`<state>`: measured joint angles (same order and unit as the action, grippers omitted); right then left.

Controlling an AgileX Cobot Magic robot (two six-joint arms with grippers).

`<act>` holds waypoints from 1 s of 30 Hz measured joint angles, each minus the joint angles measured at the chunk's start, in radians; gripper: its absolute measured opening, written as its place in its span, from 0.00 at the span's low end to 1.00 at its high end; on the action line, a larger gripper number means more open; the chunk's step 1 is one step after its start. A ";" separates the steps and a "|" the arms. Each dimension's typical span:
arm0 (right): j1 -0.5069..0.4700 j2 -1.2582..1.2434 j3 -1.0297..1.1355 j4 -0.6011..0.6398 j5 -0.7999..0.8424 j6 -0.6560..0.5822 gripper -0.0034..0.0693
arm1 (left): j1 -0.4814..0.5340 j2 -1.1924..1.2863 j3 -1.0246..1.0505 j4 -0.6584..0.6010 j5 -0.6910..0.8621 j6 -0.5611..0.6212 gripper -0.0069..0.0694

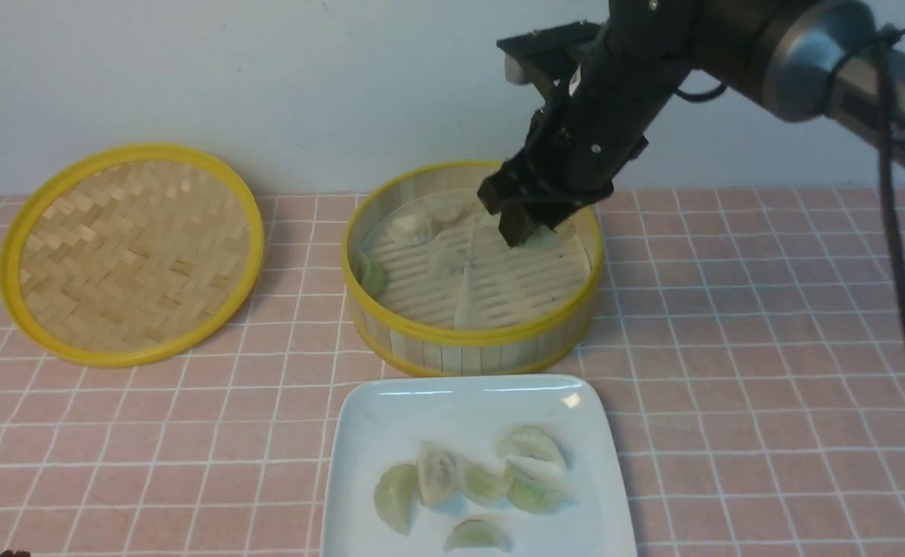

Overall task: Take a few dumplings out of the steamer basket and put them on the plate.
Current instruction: Use the right arm to put the dumpling into the plate

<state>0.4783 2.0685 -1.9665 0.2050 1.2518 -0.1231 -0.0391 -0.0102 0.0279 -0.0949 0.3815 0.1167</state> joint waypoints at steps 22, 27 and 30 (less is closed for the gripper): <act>0.234 -0.131 0.546 0.076 -0.039 -0.005 0.41 | 0.000 0.000 0.000 0.000 0.000 0.000 0.08; 0.272 -0.131 0.548 0.010 -0.037 -0.005 0.41 | 0.000 0.000 0.000 0.000 0.000 0.000 0.08; 0.273 -0.131 0.548 -0.038 -0.037 0.024 0.43 | 0.000 0.000 0.000 0.000 0.000 0.000 0.08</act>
<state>0.7509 1.9374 -1.4185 0.1673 1.2150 -0.0992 -0.0391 -0.0102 0.0279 -0.0949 0.3815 0.1167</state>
